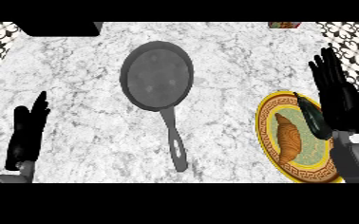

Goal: Pick the croissant from the plate and place it in the pan

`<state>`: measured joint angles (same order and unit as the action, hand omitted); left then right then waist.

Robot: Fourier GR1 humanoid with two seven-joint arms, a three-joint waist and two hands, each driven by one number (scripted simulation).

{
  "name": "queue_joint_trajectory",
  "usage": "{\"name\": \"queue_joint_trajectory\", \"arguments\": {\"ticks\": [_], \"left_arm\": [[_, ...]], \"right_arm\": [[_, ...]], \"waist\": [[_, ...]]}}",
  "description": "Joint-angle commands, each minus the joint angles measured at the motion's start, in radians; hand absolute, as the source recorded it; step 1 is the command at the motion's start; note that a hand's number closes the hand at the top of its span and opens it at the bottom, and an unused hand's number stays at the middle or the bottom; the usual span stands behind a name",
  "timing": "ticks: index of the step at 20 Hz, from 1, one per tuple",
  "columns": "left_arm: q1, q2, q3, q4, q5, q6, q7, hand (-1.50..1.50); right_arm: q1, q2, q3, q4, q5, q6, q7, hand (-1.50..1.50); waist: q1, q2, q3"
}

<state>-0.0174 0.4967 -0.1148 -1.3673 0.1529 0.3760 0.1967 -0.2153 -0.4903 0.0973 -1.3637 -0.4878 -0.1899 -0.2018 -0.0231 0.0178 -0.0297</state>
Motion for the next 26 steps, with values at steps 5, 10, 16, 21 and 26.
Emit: {"name": "queue_joint_trajectory", "arguments": {"ticks": [5, 10, 16, 21, 26], "left_arm": [[-0.146, -0.095, -0.005, -0.137, 0.089, -0.076, -0.064, 0.00], [-0.153, -0.112, 0.026, -0.181, 0.170, -0.111, -0.021, 0.00], [-0.132, -0.104, 0.044, -0.203, 0.180, -0.135, -0.016, 0.00], [-0.137, -0.111, 0.062, -0.185, 0.193, -0.178, -0.034, 0.00], [-0.174, -0.131, 0.042, -0.184, 0.151, -0.153, -0.014, 0.00]], "right_arm": [[-0.142, -0.193, -0.004, 0.010, -0.080, 0.343, 0.114, 1.50], [0.045, -0.362, 0.048, -0.036, 0.248, 0.232, -0.058, 1.50], [0.233, -0.576, -0.084, -0.012, 0.290, 0.335, -0.179, -1.50], [0.139, -0.630, -0.064, -0.004, 0.387, 0.413, -0.171, -1.50], [0.035, -0.639, 0.040, -0.148, 0.474, 0.464, 0.028, -1.50]], "waist": [[0.037, -0.018, 0.029], [-0.006, -0.029, 0.029], [0.000, -0.023, 0.030], [0.029, -0.017, 0.029], [0.040, -0.015, 0.028]]}}
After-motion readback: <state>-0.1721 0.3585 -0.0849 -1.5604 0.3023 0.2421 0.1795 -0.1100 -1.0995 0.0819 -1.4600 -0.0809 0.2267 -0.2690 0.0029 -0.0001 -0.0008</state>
